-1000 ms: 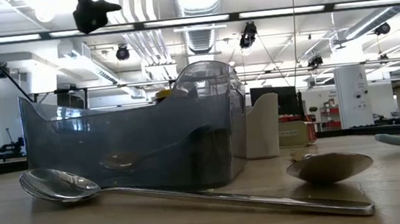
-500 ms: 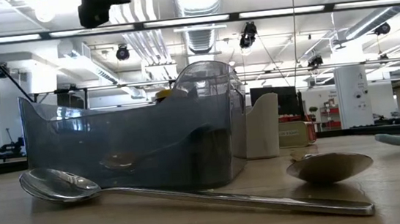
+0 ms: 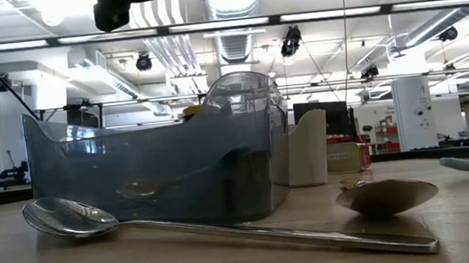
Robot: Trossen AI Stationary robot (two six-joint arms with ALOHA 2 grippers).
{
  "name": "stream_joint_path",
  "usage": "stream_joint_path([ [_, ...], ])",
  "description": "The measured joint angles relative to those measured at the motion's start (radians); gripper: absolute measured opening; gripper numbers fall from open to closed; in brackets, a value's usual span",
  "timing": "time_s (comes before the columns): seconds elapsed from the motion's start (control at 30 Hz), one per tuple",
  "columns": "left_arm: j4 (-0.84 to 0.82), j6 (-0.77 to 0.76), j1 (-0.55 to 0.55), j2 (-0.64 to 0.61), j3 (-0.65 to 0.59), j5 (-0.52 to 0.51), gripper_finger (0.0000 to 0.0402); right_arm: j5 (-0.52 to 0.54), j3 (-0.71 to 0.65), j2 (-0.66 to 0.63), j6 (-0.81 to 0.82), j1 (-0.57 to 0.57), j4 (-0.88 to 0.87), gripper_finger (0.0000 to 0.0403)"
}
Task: Pick & Place Food Item
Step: Put the blue spoon into the black bin
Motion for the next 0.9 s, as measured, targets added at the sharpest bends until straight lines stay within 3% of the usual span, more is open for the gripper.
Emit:
stream_joint_path([
  [0.17,0.000,0.001,0.000,0.000,0.000,-0.002,0.0324,0.033,-0.159,-0.056,0.159,0.039,0.011,0.0389],
  [0.43,0.051,-0.023,-0.002,0.012,0.000,-0.014,0.0324,0.087,-0.468,-0.263,0.448,0.112,0.078,0.0389],
  [0.6,0.137,0.027,-0.031,0.055,0.015,0.032,0.0324,-0.101,-0.618,-0.304,0.379,0.091,0.144,0.0389],
  [0.9,0.084,0.053,-0.039,0.071,0.043,0.038,0.0323,-0.111,-0.769,-0.272,0.399,0.089,0.267,0.0389],
])
